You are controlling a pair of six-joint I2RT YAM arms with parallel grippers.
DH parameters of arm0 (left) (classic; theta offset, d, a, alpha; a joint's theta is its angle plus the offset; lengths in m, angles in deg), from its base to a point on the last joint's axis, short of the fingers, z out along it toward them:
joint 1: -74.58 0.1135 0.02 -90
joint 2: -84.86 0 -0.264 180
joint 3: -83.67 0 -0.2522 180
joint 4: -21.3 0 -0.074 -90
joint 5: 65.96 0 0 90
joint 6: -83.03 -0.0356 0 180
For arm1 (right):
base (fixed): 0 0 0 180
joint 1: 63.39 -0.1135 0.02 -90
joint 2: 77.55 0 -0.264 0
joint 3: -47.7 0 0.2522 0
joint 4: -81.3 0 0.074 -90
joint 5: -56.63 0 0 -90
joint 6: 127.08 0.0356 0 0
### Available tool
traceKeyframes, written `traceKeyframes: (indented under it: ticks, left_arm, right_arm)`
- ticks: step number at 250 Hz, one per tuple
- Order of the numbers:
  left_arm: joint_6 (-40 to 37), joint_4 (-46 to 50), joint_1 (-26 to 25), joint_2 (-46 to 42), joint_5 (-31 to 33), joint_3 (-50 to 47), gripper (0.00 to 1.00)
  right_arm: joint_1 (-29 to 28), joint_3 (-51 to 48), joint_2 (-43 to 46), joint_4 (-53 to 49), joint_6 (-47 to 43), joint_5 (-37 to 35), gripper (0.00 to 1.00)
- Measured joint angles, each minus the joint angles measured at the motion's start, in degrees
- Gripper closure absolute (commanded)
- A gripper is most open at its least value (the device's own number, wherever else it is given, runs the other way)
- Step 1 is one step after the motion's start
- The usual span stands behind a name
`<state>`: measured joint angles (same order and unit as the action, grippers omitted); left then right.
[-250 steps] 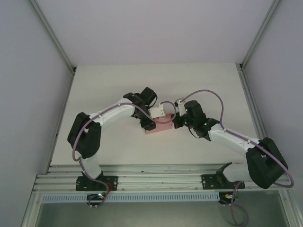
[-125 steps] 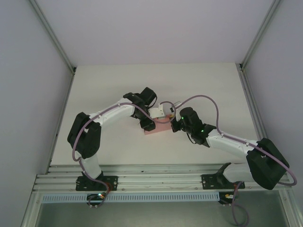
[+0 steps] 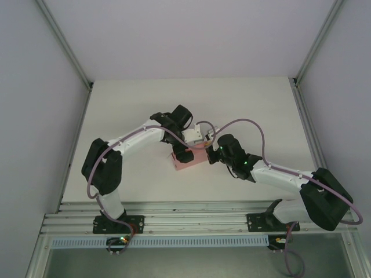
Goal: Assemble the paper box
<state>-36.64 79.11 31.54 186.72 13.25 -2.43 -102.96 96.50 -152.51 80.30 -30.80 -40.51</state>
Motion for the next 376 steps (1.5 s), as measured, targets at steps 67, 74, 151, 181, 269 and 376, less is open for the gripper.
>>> traceKeyframes:
  ticks: [67, 74, 151, 181, 269, 376]
  left_arm:
    - [5.8, -2.3, -5.0, -8.1, 11.9, -1.7, 0.00]
    - [7.6, -2.8, -5.6, -9.2, 13.9, -2.6, 0.00]
    - [31.5, -0.5, -7.4, -27.3, 25.9, -14.2, 0.00]
    - [36.5, 0.1, -7.9, -34.8, 25.0, -19.3, 0.04]
    - [43.2, -1.2, -7.0, -32.2, 19.8, -21.8, 0.27]
    - [45.9, -3.9, -6.8, -26.1, 16.8, -21.6, 0.50]
  right_arm:
    - [-1.9, 2.0, 1.4, -4.5, 1.7, -2.8, 1.00]
    - [-2.0, 2.3, 1.4, -4.9, 1.8, -3.2, 1.00]
    - [-2.3, 4.2, 0.2, -9.2, 3.5, -6.3, 1.00]
    - [-2.4, 4.2, -0.1, -9.2, 4.0, -6.4, 1.00]
    - [-2.5, 3.8, 0.0, -8.9, 4.6, -6.4, 1.00]
    - [-2.9, -1.6, 2.6, -2.2, 4.4, -5.3, 1.00]
